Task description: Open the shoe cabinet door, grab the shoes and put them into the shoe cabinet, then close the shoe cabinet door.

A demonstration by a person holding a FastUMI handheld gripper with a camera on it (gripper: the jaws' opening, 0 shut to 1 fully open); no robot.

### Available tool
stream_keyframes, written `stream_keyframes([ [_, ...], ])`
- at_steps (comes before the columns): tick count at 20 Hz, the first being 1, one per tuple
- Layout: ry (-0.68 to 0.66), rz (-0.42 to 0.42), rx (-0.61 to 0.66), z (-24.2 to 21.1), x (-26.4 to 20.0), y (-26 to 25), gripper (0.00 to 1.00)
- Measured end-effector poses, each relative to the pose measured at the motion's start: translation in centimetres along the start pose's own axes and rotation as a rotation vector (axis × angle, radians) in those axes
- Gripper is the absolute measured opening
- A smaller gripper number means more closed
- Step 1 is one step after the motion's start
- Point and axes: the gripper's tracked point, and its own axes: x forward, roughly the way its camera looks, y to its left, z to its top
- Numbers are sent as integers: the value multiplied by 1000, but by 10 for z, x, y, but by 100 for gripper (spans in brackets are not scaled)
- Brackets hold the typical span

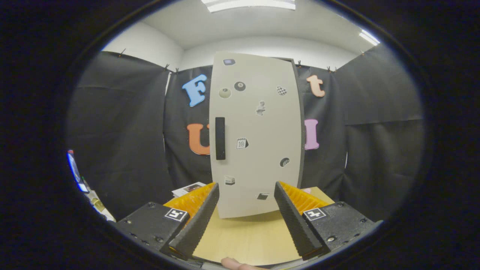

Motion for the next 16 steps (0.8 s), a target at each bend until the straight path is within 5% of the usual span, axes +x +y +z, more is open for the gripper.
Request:
stream_keyframes([
  [16, -16, -18, -33, -7, -59, -30, 97],
])
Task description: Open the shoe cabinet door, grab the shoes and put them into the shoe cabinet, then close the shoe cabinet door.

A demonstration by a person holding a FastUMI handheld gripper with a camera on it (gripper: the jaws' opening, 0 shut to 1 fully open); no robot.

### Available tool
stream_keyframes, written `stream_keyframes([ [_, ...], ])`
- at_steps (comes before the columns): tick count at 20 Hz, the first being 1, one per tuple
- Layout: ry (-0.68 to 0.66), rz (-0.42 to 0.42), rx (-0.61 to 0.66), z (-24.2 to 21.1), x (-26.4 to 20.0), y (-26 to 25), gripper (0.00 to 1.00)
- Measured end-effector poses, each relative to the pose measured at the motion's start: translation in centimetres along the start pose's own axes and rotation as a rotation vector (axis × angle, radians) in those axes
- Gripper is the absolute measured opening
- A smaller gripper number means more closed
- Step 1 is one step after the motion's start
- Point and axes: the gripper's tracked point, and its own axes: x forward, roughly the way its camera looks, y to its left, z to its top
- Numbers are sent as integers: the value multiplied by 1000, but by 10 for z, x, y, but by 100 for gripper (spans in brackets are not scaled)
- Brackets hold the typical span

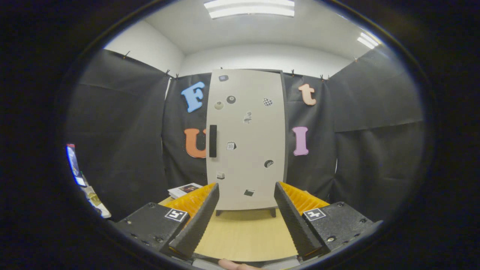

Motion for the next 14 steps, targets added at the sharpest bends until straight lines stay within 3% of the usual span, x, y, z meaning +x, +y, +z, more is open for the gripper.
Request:
stream_keyframes([
  [14, -7, -9, 14, -3, -6, -11, 97],
])
